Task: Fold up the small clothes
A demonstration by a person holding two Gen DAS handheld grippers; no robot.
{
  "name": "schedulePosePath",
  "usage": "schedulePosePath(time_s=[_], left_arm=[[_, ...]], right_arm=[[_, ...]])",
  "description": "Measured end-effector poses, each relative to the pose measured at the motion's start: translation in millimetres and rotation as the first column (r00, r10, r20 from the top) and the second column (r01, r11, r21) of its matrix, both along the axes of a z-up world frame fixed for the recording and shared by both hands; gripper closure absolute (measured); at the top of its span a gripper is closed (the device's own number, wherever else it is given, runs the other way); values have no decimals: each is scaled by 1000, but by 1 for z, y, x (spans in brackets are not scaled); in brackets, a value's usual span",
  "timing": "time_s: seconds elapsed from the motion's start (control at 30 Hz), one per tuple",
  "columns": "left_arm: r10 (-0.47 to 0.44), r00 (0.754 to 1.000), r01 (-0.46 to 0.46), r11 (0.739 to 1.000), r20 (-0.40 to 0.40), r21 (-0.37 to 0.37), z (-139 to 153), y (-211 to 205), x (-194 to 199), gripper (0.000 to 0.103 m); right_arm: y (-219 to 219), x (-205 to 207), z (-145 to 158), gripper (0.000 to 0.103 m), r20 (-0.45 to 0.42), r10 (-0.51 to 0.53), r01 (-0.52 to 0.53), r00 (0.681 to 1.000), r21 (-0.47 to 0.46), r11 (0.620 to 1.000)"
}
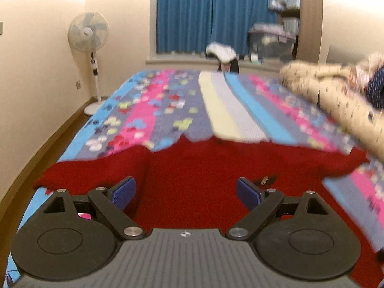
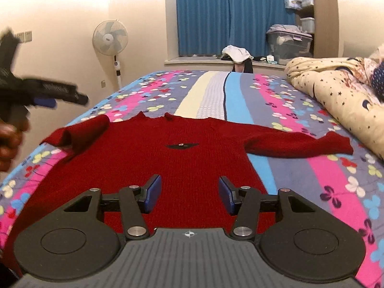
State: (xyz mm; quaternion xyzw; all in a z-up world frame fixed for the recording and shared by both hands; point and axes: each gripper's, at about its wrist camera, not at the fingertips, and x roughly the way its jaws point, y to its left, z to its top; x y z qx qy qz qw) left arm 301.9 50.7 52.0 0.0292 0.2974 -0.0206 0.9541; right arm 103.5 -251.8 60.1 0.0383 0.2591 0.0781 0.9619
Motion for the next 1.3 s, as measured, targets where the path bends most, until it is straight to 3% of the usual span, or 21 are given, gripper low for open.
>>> schedulePosePath(time_s=[0.07, 0.13, 0.23, 0.33, 0.43, 0.63, 0.77, 0.9, 1.03, 1.1, 1.23, 1.3], left_arm=[[36, 997, -36, 999, -66, -3, -7, 6, 13, 9], [30, 999, -32, 998, -37, -57, -4, 14, 22, 9], [76, 997, -76, 996, -1, -40, -4, 23, 35, 9], [124, 992, -123, 989, 0, -84, -2, 36, 49, 10], [145, 989, -144, 984, 5, -103, 0, 45, 56, 10], [165, 986, -164, 986, 31, -40, 2, 46, 63, 10], [180, 983, -179, 983, 21, -51, -2, 50, 72, 10], [220, 975, -220, 973, -14, -65, -8, 58, 86, 10], [248, 968, -249, 967, -27, -49, -14, 71, 96, 10], [264, 964, -266, 963, -31, -47, -16, 81, 100, 14], [309, 950, -312, 945, -39, -100, -15, 110, 108, 30], [332, 942, -335, 933, -46, -131, -12, 127, 112, 50]], right_arm=[[7, -4, -1, 49, -5, 11, -11, 1000, -11, 1000], [12, -4, -2, 49, -5, 30, -30, 1000, -28, 999], [20, 7, -3, 49, -1, 41, -41, 999, -68, 997], [20, 26, 2, 49, -20, 48, -49, 999, -52, 997], [24, 53, 16, 49, 2, 73, -73, 997, -40, 997], [41, 125, 47, 49, 91, 91, -88, 992, -37, 995], [50, 172, 56, 49, 120, 95, -95, 988, -6, 995], [58, 206, 42, 49, 99, 85, -86, 991, 7, 996], [63, 219, 3, 49, 63, 74, -76, 995, 27, 997], [73, 229, -11, 53, 5, 77, -77, 997, -18, 997], [79, 233, -4, 60, 72, 138, -138, 988, -2, 990], [77, 234, -2, 88, 92, 148, -148, 985, -5, 989]])
